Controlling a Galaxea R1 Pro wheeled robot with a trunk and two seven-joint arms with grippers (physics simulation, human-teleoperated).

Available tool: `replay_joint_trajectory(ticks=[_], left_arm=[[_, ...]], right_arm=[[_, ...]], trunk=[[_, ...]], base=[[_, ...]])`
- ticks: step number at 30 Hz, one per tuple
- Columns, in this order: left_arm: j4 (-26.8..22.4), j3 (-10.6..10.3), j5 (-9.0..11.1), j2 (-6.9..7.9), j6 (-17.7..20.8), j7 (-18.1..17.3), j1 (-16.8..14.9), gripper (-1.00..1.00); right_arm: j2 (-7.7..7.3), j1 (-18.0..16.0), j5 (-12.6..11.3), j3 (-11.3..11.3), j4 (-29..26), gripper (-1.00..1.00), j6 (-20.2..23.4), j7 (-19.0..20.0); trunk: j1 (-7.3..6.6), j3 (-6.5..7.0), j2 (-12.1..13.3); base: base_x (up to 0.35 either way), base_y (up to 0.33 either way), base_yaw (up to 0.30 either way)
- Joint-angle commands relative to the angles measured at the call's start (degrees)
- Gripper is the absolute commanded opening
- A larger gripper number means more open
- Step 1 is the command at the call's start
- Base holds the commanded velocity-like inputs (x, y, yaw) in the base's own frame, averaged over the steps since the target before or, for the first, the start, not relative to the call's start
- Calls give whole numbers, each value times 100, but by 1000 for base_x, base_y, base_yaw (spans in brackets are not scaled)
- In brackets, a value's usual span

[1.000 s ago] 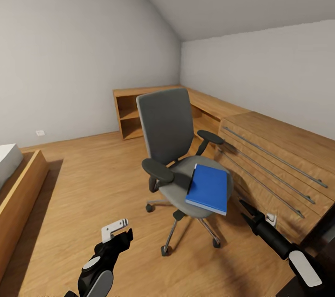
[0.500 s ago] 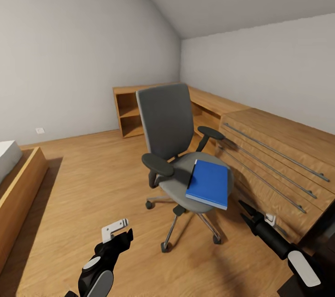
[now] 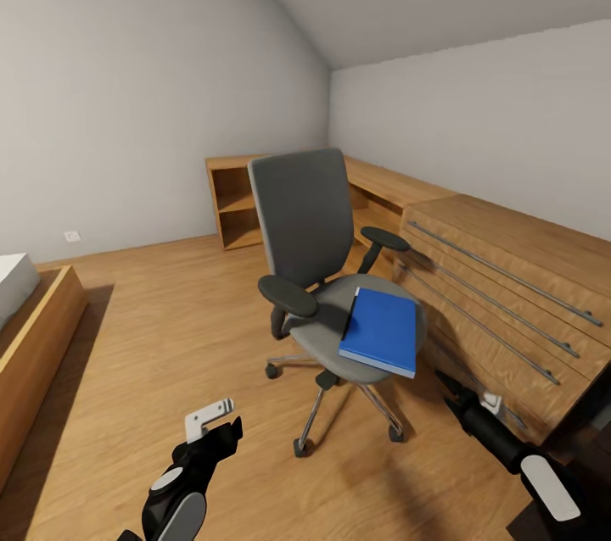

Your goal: In the bedroom, organize the workspace by keeping the computer under the desk, ensuring the monitor is on the desk, placing the keyboard on the desk next to the monitor, placing the mouse on the desk next to the keyboard, moving the folder from the swivel chair onto the desk next to the mouse, stacking the notebook on top of the folder with the pen on top of the notebook, and positioning the swivel chair next to the desk.

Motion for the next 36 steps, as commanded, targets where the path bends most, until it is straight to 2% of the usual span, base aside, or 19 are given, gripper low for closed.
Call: replay_joint_trajectory(ticks=[1, 5, 6, 10, 20, 36], left_arm=[[-8, -12, 31, 6, 14, 44, -6, 100], [-7, -11, 33, 7, 14, 43, -6, 100], [-7, -11, 33, 7, 14, 43, -6, 100], [-7, -11, 27, 7, 8, 52, -6, 100], [-1, -10, 5, 15, -3, 71, -6, 100], [20, -11, 33, 8, 5, 59, -6, 100]], right_arm=[[17, -4, -48, -13, -3, 100, 46, -52], [240, -4, -87, -30, -65, 100, 24, -225], [350, -4, -95, -29, -116, 100, -20, -249], [461, -4, -98, -27, -152, 100, -39, -259], [587, -4, -90, -19, -360, 100, -44, -262], [582, -4, -81, -26, -361, 100, -44, -257]], trunk=[[-1, -5, -2], [-1, -5, -2], [-1, -5, -2], [-1, -5, -2], [-1, -5, -2], [-1, -5, -2]], base=[[0, 0, 0], [0, 0, 0], [0, 0, 0], [0, 0, 0], [12, 11, 0], [34, 20, 0]])
